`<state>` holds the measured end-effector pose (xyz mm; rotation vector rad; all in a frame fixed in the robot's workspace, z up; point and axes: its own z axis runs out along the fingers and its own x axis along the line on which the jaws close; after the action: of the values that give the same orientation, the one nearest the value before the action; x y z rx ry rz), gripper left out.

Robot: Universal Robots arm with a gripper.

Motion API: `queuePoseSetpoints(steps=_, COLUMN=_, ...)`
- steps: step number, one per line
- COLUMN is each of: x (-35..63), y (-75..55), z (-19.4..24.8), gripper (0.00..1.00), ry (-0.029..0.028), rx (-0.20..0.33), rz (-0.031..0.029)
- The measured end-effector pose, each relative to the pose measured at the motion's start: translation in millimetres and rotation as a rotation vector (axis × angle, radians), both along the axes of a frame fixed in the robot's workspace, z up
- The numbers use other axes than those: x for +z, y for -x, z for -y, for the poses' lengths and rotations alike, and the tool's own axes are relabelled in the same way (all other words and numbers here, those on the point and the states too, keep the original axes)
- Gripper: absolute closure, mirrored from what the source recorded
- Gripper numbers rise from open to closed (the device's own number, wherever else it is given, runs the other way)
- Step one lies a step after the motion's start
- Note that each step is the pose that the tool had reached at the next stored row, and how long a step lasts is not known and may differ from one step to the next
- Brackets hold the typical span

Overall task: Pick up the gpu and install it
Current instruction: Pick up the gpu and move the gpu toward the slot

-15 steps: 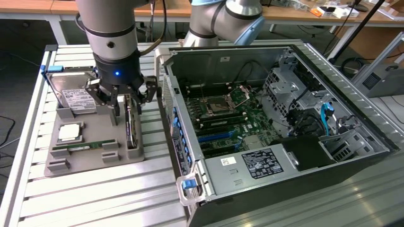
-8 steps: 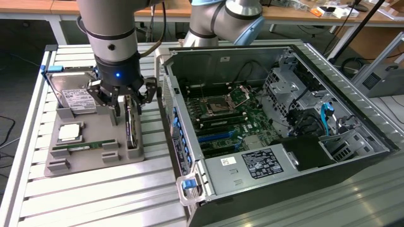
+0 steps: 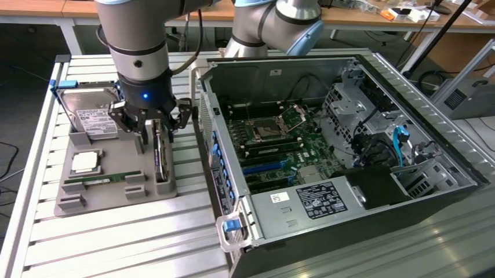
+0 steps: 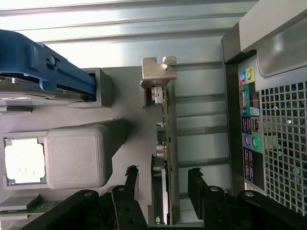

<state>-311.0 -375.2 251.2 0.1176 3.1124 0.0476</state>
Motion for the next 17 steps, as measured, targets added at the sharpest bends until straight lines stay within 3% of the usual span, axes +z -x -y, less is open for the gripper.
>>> queuePoseSetpoints(steps=4, x=-7.1, y=0.0, z=-0.3, gripper=0.46, ry=0.0000, rx=0.000, rz=-0.0001)
queuePoseSetpoints(steps=12, x=-7.2, y=0.0, z=-0.4, gripper=0.47, ry=-0.0004, rx=0.000, rz=0.0000)
queuePoseSetpoints(steps=16, x=-7.2, y=0.0, z=-0.3, gripper=0.72, ry=-0.0007, rx=0.000, rz=-0.0001)
queuePoseSetpoints(steps=17, x=-7.2, y=0.0, z=-0.3, gripper=0.73, ry=-0.0007, rx=0.000, rz=-0.0001)
